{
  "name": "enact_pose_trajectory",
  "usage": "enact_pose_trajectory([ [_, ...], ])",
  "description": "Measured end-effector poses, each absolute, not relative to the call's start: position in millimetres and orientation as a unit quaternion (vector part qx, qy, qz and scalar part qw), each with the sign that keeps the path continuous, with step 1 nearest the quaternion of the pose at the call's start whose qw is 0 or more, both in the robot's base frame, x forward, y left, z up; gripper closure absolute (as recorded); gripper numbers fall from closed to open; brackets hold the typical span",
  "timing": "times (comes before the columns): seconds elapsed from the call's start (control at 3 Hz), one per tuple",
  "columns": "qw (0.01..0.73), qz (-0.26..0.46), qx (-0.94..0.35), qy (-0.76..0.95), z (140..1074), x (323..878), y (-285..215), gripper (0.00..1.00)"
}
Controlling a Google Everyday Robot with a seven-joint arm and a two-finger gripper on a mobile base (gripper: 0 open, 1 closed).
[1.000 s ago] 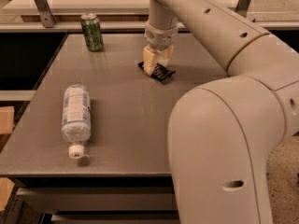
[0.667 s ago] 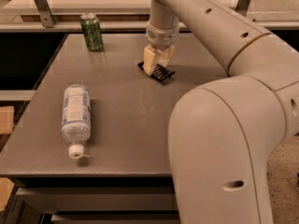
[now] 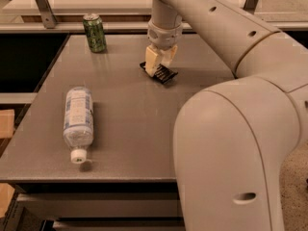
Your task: Pick rxbar chocolate
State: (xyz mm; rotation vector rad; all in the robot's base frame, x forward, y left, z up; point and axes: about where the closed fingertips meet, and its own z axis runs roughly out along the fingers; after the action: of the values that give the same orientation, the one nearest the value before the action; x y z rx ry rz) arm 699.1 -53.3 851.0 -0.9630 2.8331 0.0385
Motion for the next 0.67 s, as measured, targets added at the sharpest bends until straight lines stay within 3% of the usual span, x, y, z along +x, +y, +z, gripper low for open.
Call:
enact_pose_trajectory([
  [0.67, 0.081, -0.008, -0.311, 0.947, 868.1, 692.5, -58.3, 1.0],
])
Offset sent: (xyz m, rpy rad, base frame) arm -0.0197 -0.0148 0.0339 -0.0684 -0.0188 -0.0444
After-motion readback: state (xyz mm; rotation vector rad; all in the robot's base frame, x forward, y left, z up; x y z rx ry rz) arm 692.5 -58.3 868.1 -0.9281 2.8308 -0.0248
